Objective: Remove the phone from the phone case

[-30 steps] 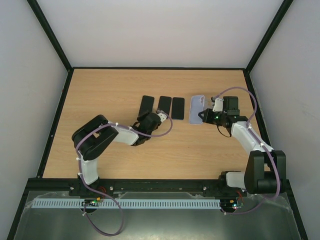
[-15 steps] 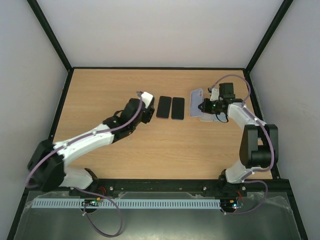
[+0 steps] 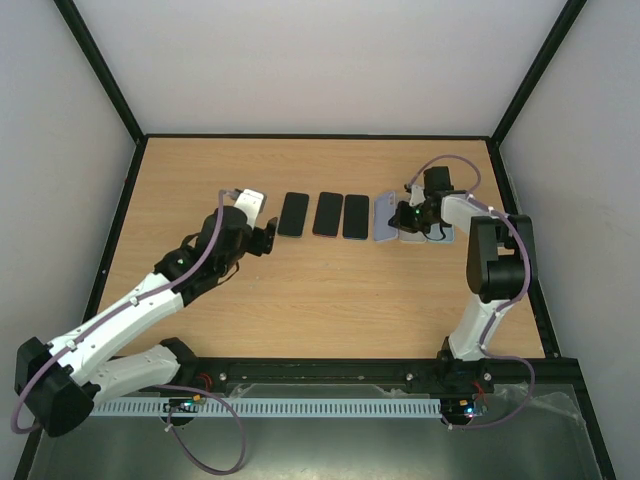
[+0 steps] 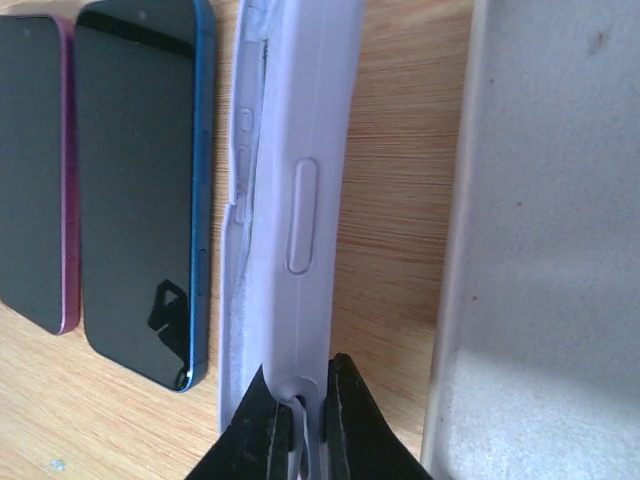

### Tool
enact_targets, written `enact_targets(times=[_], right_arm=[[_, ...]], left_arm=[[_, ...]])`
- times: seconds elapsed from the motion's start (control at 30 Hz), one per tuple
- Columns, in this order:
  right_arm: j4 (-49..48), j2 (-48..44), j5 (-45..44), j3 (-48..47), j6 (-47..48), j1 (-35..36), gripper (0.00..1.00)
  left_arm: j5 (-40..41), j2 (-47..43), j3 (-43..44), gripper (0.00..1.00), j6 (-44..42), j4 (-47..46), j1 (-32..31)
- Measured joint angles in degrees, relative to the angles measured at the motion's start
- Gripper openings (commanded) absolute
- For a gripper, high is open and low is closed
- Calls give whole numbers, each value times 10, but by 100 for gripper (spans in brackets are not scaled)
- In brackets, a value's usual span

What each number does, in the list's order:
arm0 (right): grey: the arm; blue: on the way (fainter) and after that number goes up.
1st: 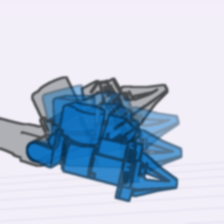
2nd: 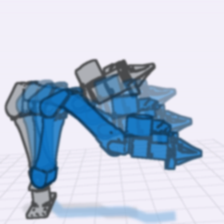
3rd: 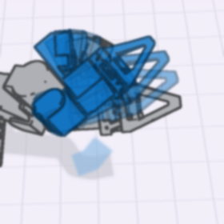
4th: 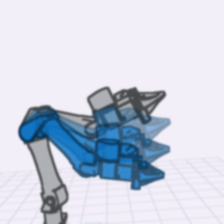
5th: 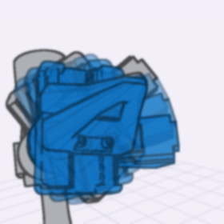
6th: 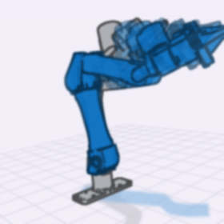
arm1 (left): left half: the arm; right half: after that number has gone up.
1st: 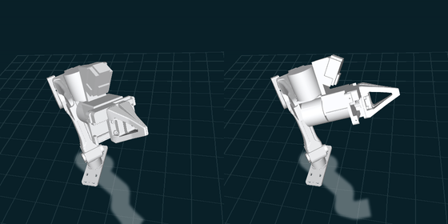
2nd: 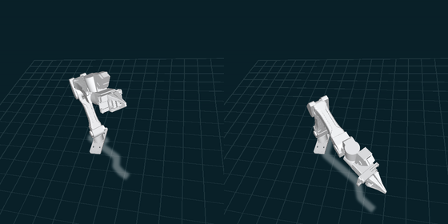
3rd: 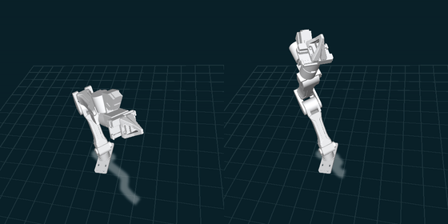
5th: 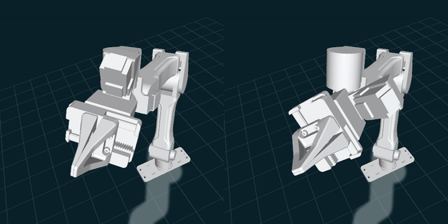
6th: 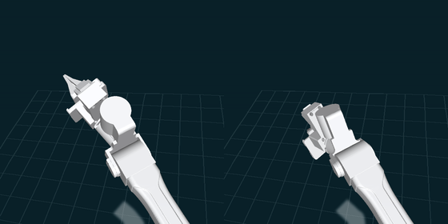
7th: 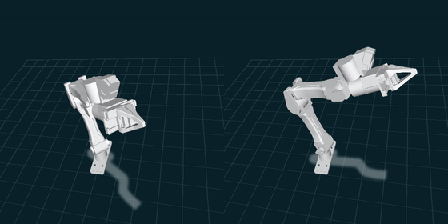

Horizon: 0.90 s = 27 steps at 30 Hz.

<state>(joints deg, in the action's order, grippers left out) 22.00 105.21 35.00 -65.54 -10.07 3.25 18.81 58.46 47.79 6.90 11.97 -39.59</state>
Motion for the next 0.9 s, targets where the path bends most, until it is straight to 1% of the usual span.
enact_targets(times=[0.03, 0.13, 0.17, 0.27, 0.37, 0.6, 0.83, 0.9], right_arm=[[0, 6, 0, -1, 0, 1, 14], [-1, 17, 0, -7, -5, 1, 27], [0, 19, -2, -8, -6, 2, 33], [1, 18, -10, -8, -5, 2, 40], [3, 11, -21, -8, -1, 2, 44], [19, -38, -51, -7, 11, 2, 46], [26, -121, -73, 10, 26, 2, 46], [24, -156, -80, 26, 28, 2, 46]], left_arm=[[0, -3, -6, 82, 0, 1, 4], [-15, -1, -20, 82, 1, 6, 30], [-20, 2, -20, 82, 1, 7, 36], [-30, 5, -20, 82, 2, 8, 52], [-38, 5, -20, 81, 2, 8, 59], [-49, 1, -20, 82, 2, 8, 59], [-49, -5, -20, 83, 3, 8, 59], [-49, -7, -21, 85, 6, 8, 59]])
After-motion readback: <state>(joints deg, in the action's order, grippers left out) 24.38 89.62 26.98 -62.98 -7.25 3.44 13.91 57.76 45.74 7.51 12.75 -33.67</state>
